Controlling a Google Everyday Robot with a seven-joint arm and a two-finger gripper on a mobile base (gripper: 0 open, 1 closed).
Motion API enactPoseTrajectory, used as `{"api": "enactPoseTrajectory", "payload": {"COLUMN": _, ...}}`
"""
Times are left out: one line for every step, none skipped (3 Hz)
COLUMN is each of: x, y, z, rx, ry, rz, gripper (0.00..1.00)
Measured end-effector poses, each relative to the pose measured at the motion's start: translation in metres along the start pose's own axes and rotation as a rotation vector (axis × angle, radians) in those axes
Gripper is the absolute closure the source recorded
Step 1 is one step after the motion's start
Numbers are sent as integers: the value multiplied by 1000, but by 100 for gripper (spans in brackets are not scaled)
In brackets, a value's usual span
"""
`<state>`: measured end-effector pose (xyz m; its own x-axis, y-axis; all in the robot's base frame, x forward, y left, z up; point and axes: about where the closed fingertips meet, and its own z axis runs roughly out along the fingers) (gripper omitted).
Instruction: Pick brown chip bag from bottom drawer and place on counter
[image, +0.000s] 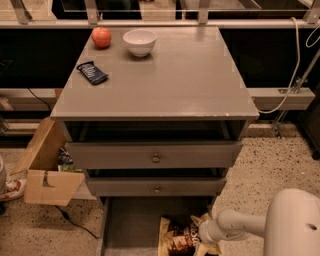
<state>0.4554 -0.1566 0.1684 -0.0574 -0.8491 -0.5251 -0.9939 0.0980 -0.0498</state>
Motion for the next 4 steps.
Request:
{"api": "enactPoseTrajectory", "payload": {"x": 9, "y": -4, "z": 14, "rx": 14, "ry": -20, "rz": 11, "gripper": 24}}
{"api": "enactPoseTrajectory", "payload": {"x": 12, "y": -6, "z": 12, "rx": 22, "ry": -42, "rz": 13, "gripper": 48}}
{"api": "enactPoseTrajectory", "payload": {"x": -6, "y": -12, "z": -21, "rx": 53, "ry": -155, "rz": -28, "gripper": 71}}
{"api": "enactPoseTrajectory", "payload": {"x": -14, "y": -21, "z": -92, "rx": 155, "ry": -369, "rz": -68, "gripper": 99}}
